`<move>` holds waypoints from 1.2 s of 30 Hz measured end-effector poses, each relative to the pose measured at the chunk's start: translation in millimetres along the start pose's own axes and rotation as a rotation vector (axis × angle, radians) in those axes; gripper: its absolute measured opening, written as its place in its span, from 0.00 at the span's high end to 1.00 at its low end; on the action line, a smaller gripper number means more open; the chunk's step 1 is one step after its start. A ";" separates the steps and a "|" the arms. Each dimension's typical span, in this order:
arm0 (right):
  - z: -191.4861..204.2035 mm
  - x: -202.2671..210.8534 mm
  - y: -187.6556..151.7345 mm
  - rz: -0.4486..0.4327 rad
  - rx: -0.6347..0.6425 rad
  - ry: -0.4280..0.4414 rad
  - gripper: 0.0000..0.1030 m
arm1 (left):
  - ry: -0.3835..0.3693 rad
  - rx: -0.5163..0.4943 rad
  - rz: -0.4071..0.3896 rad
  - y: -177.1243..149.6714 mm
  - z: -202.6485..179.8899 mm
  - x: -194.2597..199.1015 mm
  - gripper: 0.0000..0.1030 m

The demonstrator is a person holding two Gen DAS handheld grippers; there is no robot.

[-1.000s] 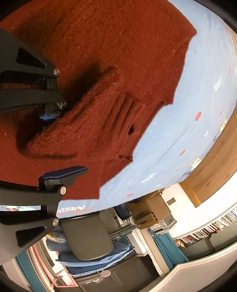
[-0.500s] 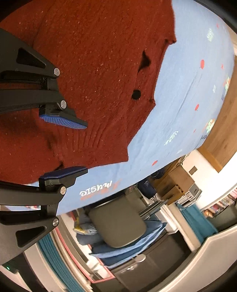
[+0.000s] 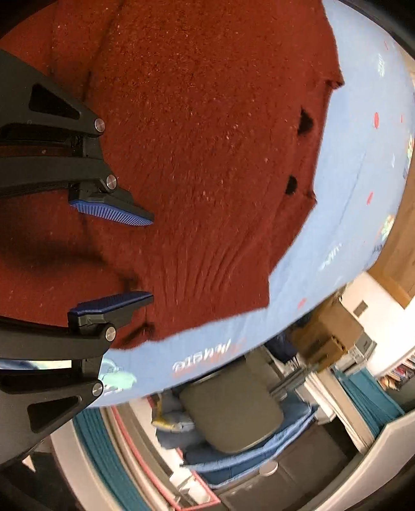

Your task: Fold small clothes

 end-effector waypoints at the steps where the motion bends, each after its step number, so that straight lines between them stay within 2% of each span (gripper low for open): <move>1: 2.0 -0.4 1.5 -0.002 0.005 0.001 0.69 | 0.017 -0.026 -0.013 3.4 -0.3 5.1 0.64; 4: 6.8 -2.5 4.6 -0.004 0.012 0.006 0.69 | 0.093 -0.099 -0.082 20.2 7.2 28.3 0.64; 7: 15.5 -7.2 7.9 -0.004 0.022 0.017 0.69 | 0.176 -0.127 -0.149 39.0 29.2 52.1 0.64; 13: 40.9 -22.8 19.7 -0.004 0.062 0.047 0.69 | 0.337 -0.080 -0.253 67.5 101.3 101.6 0.64; 17: 62.4 -35.1 28.3 -0.005 0.095 0.074 0.69 | 0.422 -0.054 -0.272 68.9 141.1 115.1 0.64; 22: 85.4 -48.4 30.2 0.009 0.122 0.104 0.69 | 0.459 -0.038 -0.223 49.0 176.4 109.9 0.64; 27: 95.2 -58.9 18.7 0.045 0.132 0.114 0.69 | 0.446 -0.061 -0.235 24.3 177.2 121.1 0.62; 31: 97.6 -55.2 14.0 0.056 0.149 0.114 0.69 | 0.464 -0.055 -0.233 9.6 174.6 141.4 0.62; 33: 94.9 -50.2 14.9 0.052 0.150 0.109 0.69 | 0.485 -0.055 -0.230 2.3 171.0 147.7 0.59; 36: 90.1 -41.8 16.5 0.044 0.143 0.099 0.69 | 0.521 -0.077 -0.229 -11.1 163.1 160.8 0.49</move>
Point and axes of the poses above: each gripper's, at about its wrist camera, not at the fingertips, and x roughly against the way its jaws point, z to its left, y to its top, the point moved 5 cm from there along -x, roughly the way its jaws point, and after that the axes turned 10 degrees about x, right-handed, at the moved point
